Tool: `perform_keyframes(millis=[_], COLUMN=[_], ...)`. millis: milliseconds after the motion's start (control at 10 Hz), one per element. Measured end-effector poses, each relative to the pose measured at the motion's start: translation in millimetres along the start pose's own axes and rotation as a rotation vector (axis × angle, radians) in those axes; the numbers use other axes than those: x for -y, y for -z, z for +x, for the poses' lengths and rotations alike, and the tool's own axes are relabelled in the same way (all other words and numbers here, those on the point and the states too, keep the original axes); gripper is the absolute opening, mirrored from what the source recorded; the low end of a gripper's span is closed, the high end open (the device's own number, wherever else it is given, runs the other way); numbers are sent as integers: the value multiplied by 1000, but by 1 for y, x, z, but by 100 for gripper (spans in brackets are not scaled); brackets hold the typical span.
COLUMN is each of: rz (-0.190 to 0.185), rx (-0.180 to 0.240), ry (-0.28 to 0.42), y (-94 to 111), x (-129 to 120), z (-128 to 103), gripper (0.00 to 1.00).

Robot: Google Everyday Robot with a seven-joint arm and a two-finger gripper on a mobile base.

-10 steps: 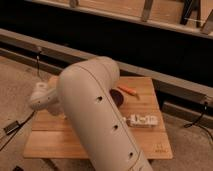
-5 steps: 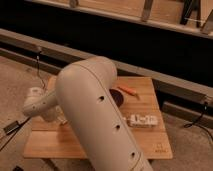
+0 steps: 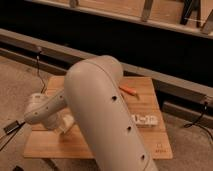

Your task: Wipe the white sponge on the table

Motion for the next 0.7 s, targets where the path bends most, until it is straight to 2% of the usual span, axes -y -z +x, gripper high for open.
perform_keyframes(millis=[300, 500, 700], rz=[6, 24, 58], rx=[-43, -70, -95], ry=[-28, -47, -69], y=[-4, -8, -13], x=[13, 28, 50], z=[35, 54, 69], gripper=[0, 0, 0])
